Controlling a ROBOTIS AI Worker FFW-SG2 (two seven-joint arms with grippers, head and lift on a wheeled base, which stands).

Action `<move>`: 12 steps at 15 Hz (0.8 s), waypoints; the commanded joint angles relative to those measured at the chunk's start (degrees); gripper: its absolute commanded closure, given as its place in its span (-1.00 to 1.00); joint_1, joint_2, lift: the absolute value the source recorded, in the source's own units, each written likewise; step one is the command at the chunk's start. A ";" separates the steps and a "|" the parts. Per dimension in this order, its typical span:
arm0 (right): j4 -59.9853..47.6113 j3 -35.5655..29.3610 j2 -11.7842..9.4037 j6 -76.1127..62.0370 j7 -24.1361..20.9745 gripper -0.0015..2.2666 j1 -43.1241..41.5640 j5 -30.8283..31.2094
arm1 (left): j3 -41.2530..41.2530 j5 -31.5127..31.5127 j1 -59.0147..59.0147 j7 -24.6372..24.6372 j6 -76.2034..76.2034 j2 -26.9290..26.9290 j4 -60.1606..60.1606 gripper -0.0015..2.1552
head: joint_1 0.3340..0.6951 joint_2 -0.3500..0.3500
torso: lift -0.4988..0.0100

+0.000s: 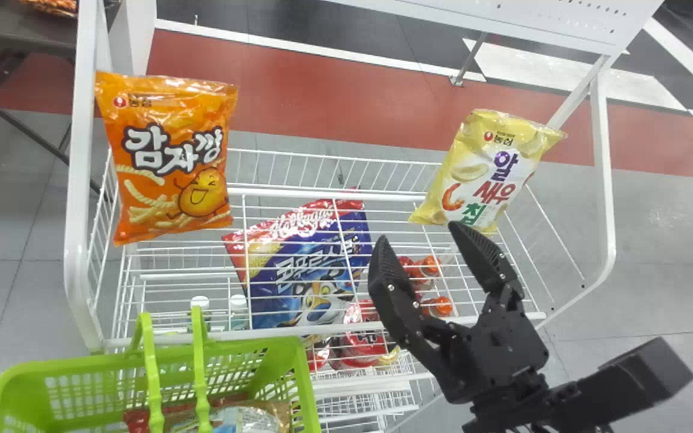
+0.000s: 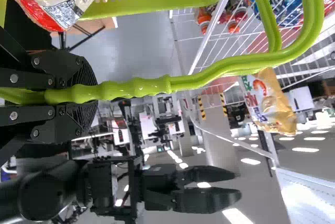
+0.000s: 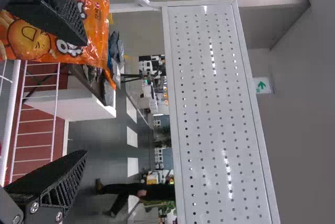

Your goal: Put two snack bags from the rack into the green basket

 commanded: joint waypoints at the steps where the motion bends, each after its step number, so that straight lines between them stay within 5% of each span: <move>1: -0.56 -0.11 0.03 4.07 -0.07 -0.94 0.42 -0.62 | 0.12 0.10 0.09 -0.11 0.07 -0.15 -0.17 0.26 | 1.00 -1.00 | 0.94; 12: -3.72 -0.81 0.20 10.75 -0.51 -0.94 2.27 -1.85 | -0.32 0.01 1.58 -0.20 0.07 -0.09 -1.13 0.26 | 1.00 -1.00 | 0.94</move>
